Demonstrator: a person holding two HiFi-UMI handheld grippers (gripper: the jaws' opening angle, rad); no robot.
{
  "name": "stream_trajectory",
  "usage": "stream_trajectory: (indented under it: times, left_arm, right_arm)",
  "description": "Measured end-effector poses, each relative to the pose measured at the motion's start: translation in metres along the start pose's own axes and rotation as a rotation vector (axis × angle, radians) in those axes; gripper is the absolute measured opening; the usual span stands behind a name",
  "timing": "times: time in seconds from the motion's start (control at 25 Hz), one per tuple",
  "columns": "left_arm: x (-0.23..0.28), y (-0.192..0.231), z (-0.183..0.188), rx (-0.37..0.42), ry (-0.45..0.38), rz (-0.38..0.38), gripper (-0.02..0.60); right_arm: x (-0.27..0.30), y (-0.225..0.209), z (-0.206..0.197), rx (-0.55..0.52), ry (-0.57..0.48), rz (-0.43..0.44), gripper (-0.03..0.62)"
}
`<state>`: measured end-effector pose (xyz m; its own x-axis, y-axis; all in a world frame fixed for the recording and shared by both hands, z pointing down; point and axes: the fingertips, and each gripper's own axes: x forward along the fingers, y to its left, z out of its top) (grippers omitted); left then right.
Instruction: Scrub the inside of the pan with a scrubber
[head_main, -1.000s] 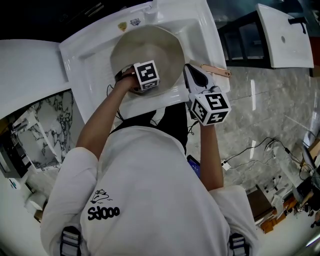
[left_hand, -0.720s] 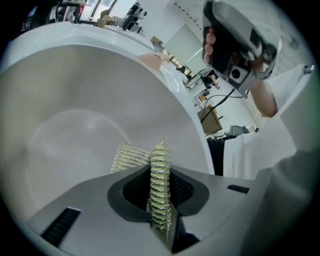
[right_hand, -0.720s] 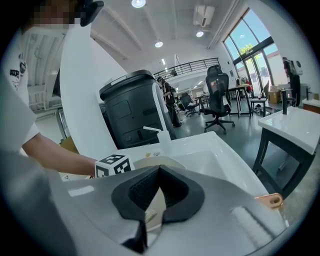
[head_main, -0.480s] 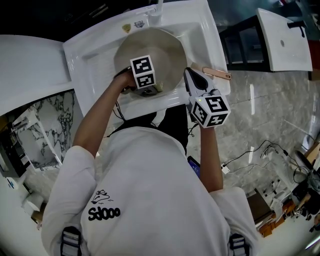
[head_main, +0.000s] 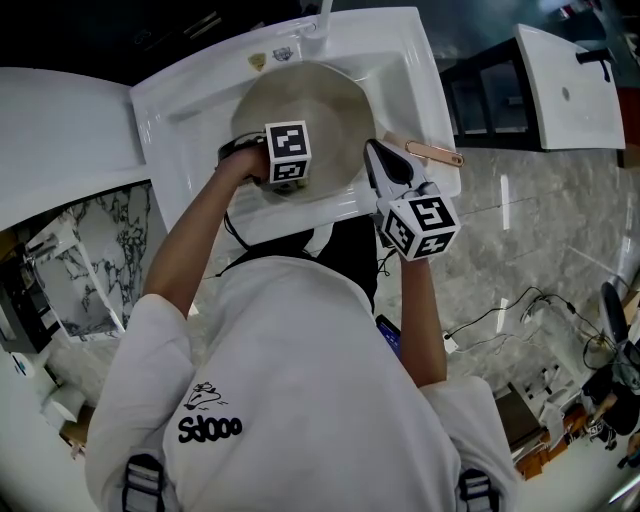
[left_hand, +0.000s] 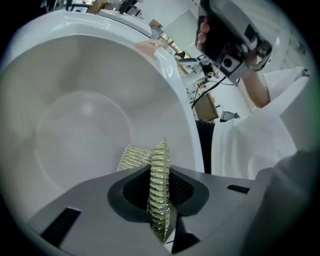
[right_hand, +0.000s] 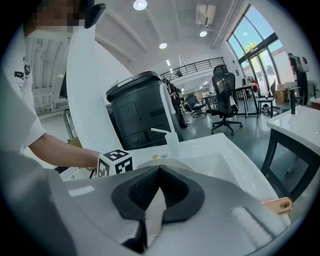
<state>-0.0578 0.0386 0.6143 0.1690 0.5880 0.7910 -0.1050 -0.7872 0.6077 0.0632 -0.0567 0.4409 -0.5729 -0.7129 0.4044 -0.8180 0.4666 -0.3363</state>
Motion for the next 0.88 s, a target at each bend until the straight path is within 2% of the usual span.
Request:
stream_trajectory:
  times: [0.36, 0.6, 0.88]
  left_arm:
    - [0.011, 0.037, -0.015, 0.067, 0.172, 0.182, 0.063]
    - [0.000, 0.056, -0.016, 0.067, 0.152, 0.244, 0.063]
    - [-0.030, 0.090, -0.020, 0.068, 0.140, 0.433, 0.063]
  right_arm:
    - [-0.001, -0.002, -0.007, 0.005, 0.014, 0.020, 0.009]
    - [0.000, -0.011, -0.009, 0.011, 0.030, 0.000, 0.009]
    - [0.008, -0.013, -0.011, 0.017, 0.054, -0.008, 0.009]
